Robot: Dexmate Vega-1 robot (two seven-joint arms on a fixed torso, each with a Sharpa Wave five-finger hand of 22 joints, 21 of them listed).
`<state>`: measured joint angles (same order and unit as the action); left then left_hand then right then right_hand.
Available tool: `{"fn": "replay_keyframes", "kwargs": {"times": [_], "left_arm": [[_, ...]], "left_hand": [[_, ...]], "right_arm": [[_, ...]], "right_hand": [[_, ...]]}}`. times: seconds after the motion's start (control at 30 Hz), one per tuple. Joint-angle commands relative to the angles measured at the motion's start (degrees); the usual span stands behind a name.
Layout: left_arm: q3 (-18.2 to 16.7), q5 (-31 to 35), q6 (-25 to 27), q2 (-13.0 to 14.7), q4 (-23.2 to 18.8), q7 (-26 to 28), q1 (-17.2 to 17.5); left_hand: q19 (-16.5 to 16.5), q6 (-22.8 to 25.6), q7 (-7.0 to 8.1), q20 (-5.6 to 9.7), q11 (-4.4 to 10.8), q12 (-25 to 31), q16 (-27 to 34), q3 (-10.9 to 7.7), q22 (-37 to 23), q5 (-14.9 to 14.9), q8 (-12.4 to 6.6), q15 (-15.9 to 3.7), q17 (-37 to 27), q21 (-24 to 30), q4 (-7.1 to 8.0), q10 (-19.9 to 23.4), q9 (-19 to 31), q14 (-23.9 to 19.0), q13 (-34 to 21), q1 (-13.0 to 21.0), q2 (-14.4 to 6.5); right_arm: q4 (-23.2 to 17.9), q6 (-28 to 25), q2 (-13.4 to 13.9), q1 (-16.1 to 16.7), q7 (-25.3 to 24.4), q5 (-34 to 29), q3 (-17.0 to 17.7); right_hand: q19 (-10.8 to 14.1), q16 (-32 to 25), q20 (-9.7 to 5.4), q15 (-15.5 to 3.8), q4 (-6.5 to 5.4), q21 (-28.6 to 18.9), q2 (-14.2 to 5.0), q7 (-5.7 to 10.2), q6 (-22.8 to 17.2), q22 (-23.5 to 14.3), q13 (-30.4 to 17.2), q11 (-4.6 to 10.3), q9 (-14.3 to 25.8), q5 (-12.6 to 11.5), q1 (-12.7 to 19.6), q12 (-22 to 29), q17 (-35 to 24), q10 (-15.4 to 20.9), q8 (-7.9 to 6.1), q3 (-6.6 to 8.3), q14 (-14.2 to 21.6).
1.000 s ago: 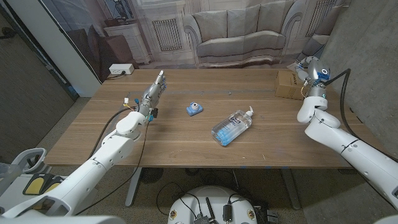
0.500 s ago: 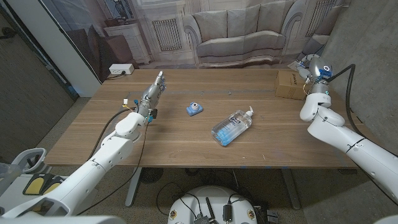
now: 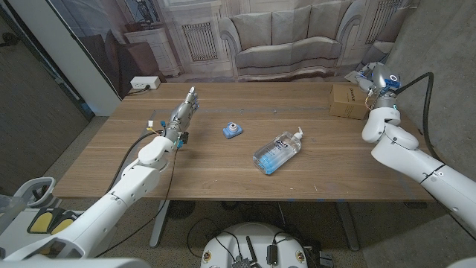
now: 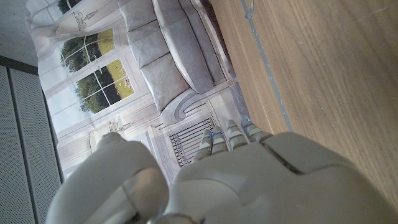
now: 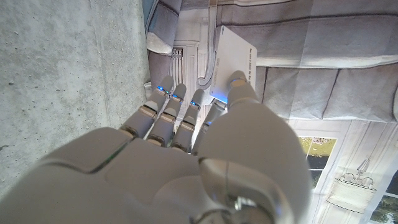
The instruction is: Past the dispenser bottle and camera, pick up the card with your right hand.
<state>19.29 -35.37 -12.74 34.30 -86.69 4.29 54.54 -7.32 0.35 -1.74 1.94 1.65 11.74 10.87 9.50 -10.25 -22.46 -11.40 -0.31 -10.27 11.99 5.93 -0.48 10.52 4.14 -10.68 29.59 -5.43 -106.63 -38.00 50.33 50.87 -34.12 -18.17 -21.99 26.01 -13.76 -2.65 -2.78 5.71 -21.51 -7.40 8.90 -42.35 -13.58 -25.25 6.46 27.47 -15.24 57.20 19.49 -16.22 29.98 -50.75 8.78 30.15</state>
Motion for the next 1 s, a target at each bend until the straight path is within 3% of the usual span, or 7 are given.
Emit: {"fn": "replay_keyframes", "kwargs": {"times": [0.03,0.4,1.0], "left_arm": [[-0.1,-0.3,-0.8,-0.3,0.8,-0.2,0.5],[-0.2,-0.5,-0.9,-0.2,1.2,-0.3,0.6],[-1.2,-0.1,-0.2,1.2,-2.3,1.2,1.8]], "left_hand": [[-0.5,0.2,-0.28,0.87,0.56,-0.2,-0.2,0.46,-0.3,-0.3,0.07,-0.16,-0.2,-0.3,-0.05,0.2,0.2,0.3,-0.1,0.4,-0.3],[-0.4,0.3,-0.28,0.91,0.35,-0.1,-0.2,0.54,-0.3,-0.3,0.02,-0.16,-0.2,-0.2,-0.08,0.4,0.2,0.3,-0.1,0.5,-0.4],[-0.4,0.4,-0.29,0.93,0.37,-0.1,-0.1,0.65,-0.3,-0.3,0.01,-0.15,-0.2,-0.2,-0.13,0.4,0.2,0.2,-0.1,0.7,-0.6]], "right_arm": [[-3.2,-2.3,1.1,0.6,1.9,0.3,0.8],[-5.1,-3.7,1.4,0.4,4.4,2.5,2.2],[-8.5,-4.0,2.5,0.0,7.1,7.0,5.6]], "right_hand": [[-0.2,0.1,-3.41,-8.01,0.20,-0.2,-0.25,-0.07,-0.6,0.0,-0.1,-0.18,0.0,0.2,0.0,-0.1,-0.2,0.6,-0.53,-0.13,0.6],[-0.2,0.3,-3.23,-7.71,0.18,-0.3,-0.21,-0.27,-0.7,0.0,-0.2,-0.35,-0.2,0.3,-0.1,-0.3,-0.1,0.7,-0.78,-0.17,0.4],[-0.5,0.5,-3.07,-7.59,0.37,-0.5,-0.27,-0.52,-0.6,0.1,-0.2,-0.40,-0.5,0.5,0.1,-0.7,0.1,0.4,-1.29,-0.01,0.3]]}}
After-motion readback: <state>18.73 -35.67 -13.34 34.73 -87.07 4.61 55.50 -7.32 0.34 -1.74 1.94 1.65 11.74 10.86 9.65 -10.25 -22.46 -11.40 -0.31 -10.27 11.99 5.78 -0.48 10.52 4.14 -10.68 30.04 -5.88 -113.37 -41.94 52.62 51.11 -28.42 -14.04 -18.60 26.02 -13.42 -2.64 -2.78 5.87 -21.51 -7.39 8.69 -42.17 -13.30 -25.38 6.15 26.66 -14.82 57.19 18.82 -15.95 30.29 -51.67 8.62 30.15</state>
